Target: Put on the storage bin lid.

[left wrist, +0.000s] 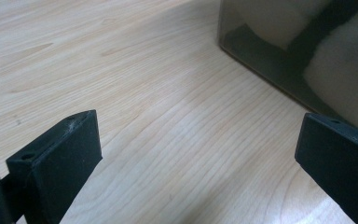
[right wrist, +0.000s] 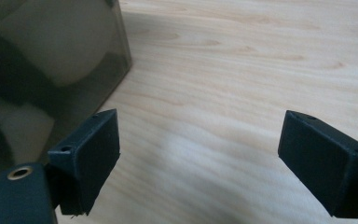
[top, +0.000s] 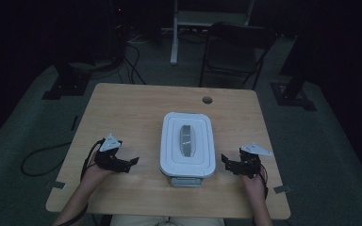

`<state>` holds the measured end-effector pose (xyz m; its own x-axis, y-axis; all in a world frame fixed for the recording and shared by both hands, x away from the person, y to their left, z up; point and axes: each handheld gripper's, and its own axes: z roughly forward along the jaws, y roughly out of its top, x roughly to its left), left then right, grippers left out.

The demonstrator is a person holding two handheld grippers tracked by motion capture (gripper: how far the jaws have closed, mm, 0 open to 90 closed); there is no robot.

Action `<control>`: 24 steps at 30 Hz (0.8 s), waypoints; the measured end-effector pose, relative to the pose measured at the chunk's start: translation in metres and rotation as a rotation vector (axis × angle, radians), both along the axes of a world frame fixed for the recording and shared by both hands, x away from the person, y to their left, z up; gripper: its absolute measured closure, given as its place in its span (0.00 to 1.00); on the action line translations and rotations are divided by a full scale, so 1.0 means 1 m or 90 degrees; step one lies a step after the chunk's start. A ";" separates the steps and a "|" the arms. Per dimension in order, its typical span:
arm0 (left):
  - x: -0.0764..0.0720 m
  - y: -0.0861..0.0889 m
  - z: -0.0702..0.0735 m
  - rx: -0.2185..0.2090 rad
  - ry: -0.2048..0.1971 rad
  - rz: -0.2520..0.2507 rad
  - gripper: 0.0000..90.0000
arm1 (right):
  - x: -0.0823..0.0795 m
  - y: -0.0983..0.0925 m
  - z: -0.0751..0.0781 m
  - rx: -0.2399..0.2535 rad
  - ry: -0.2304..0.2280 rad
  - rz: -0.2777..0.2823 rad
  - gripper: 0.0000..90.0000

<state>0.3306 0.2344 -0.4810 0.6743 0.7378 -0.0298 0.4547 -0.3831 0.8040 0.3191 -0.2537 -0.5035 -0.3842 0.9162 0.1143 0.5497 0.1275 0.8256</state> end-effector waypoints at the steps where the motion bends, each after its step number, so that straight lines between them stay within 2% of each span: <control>1: -0.001 0.003 0.000 0.001 -0.001 0.005 0.01 | -0.002 -0.002 -0.001 0.002 0.000 -0.004 0.14; 4: -0.005 0.009 0.000 0.001 0.000 0.013 0.01 | -0.009 -0.009 -0.002 -0.002 -0.001 -0.020 0.14; 6: -0.009 0.018 -0.002 0.011 -0.001 0.027 0.01 | -0.012 -0.011 -0.002 0.001 0.001 -0.025 0.14; 7: -0.012 0.024 -0.003 0.010 0.000 0.040 0.01 | -0.017 -0.018 -0.001 0.002 -0.001 -0.039 0.14; 8: -0.012 0.024 -0.003 0.010 0.000 0.040 0.01 | -0.019 -0.020 -0.001 0.002 0.000 -0.043 0.14; 10: -0.015 0.033 -0.004 -0.004 0.002 0.052 0.01 | -0.022 -0.023 -0.001 0.003 0.001 -0.045 0.14; 11: -0.016 0.037 -0.004 -0.008 0.001 0.060 0.01 | -0.026 -0.029 -0.001 0.002 0.001 -0.060 0.14; 14: -0.020 0.043 -0.006 -0.010 0.001 0.075 0.01 | -0.032 -0.037 -0.003 0.005 0.003 -0.076 0.14; 18: -0.026 0.052 -0.008 -0.005 0.011 0.093 0.01 | -0.037 -0.044 -0.006 0.001 0.009 -0.093 0.14; 21: -0.031 0.059 -0.012 0.011 0.015 0.112 0.01 | -0.045 -0.050 -0.009 0.000 0.016 -0.110 0.14; 22: -0.034 0.063 -0.013 0.011 0.017 0.120 0.01 | -0.049 -0.053 -0.012 -0.013 0.018 -0.125 0.14; 24: -0.036 0.065 -0.014 0.010 0.019 0.128 0.01 | -0.051 -0.054 -0.014 -0.013 0.019 -0.129 0.14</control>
<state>0.2949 0.2994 -0.4948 0.5128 0.8578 -0.0350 0.5470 -0.2950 0.7834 0.2682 -0.3082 -0.5171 -0.1880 0.9767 0.1035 0.5904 0.0282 0.8066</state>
